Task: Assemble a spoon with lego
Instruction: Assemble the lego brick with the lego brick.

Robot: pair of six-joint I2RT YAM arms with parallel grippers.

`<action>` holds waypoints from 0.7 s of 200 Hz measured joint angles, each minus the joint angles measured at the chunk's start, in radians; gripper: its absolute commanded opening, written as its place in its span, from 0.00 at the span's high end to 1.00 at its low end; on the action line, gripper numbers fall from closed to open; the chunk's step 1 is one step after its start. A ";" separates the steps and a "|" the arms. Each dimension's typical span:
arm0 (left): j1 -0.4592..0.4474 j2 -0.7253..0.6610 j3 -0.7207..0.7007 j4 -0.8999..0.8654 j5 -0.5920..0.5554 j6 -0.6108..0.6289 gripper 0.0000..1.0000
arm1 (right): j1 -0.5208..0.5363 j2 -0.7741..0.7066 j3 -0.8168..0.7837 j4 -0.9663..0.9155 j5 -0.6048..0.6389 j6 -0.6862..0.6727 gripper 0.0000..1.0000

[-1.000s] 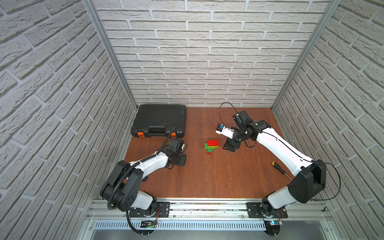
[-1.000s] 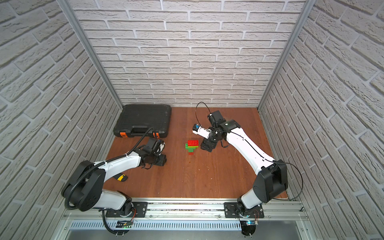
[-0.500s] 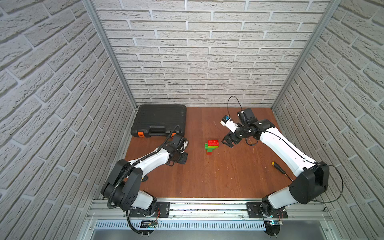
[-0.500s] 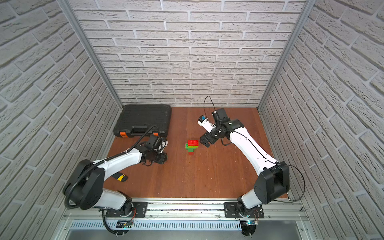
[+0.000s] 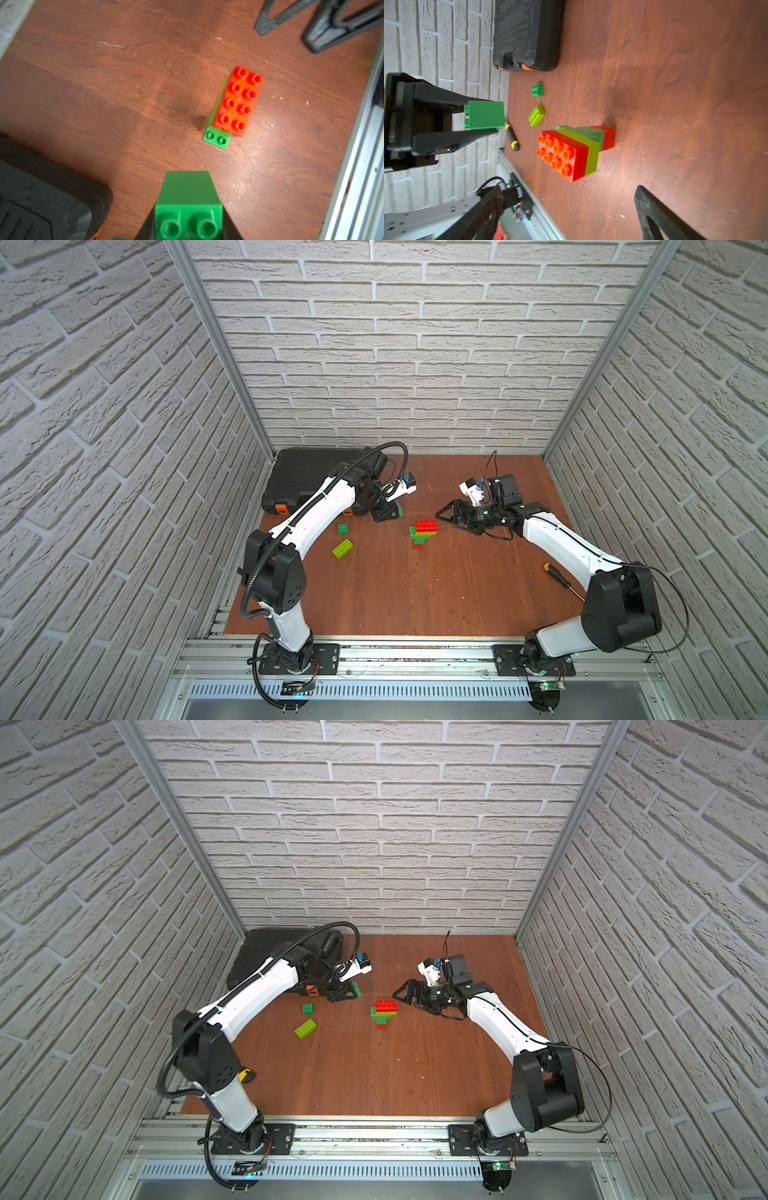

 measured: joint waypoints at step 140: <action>-0.049 0.086 0.024 -0.034 0.060 0.227 0.80 | -0.006 0.182 -0.179 0.521 -0.248 0.260 0.05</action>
